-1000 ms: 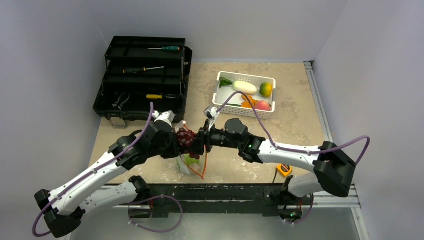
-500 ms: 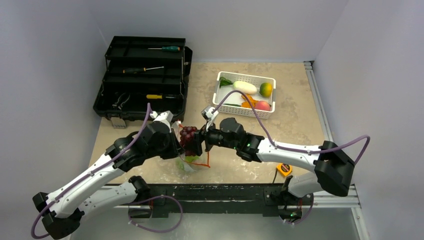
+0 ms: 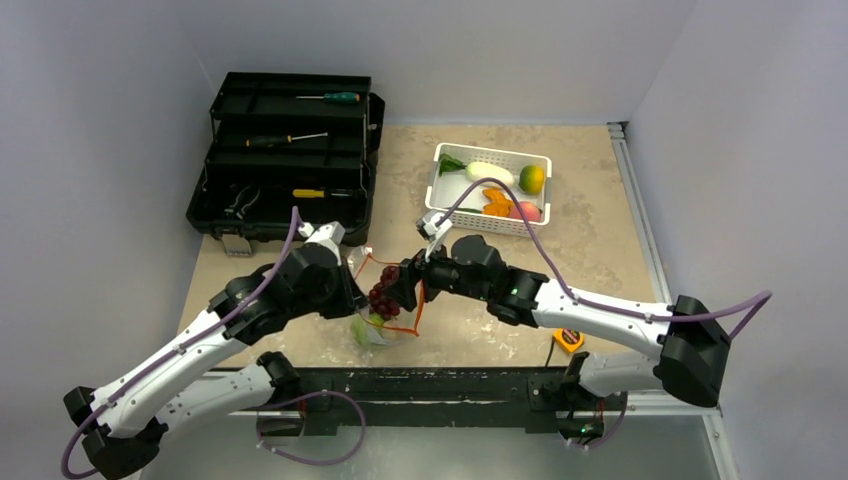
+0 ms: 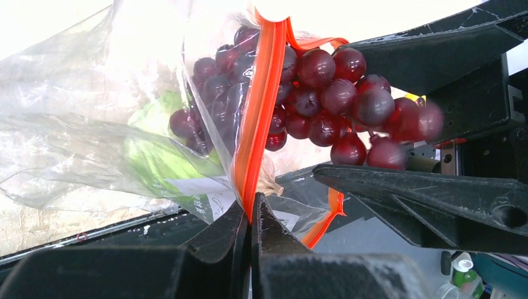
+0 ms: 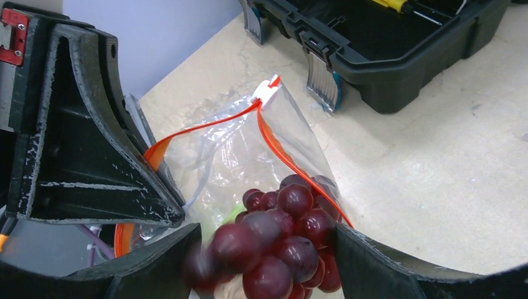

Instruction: Place the food in the zip-top bag and seal the zipper

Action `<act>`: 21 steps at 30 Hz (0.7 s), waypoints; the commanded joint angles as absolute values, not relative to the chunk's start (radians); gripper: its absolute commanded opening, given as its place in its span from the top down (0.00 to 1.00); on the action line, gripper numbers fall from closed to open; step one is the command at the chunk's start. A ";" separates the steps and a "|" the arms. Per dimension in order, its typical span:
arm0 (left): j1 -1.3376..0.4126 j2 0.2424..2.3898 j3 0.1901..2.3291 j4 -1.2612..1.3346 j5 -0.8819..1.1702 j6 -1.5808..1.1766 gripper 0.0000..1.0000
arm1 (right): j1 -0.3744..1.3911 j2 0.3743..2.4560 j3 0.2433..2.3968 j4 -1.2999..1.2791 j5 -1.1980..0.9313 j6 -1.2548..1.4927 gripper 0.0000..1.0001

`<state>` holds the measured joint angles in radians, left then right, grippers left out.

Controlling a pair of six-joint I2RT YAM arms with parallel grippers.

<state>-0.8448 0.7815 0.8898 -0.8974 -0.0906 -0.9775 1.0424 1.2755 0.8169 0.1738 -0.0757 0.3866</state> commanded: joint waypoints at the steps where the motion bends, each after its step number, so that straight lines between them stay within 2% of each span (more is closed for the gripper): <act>1: -0.848 0.761 0.919 -0.879 -0.104 -0.991 1.00 | 1.048 1.208 0.861 0.104 -0.012 0.375 0.24; 13: -0.849 0.762 0.907 -0.866 -0.097 -0.994 1.00 | 1.048 1.071 0.801 0.015 0.037 0.464 0.30; 15: -0.849 0.760 0.904 -0.866 -0.096 -0.992 1.00 | 1.048 1.065 0.795 0.010 0.052 0.460 0.33; 19: -0.848 0.760 0.904 -0.869 -0.093 -0.991 1.00 | 1.046 1.086 0.808 0.002 0.079 0.408 0.44; 21: -0.850 0.759 0.905 -0.867 -0.091 -0.992 1.00 | 1.046 1.107 0.816 0.007 0.036 0.358 0.45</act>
<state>-0.8455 0.7692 0.8898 -0.8986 -0.0906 -0.9848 1.0424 1.0878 0.8009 0.0025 0.0380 0.4267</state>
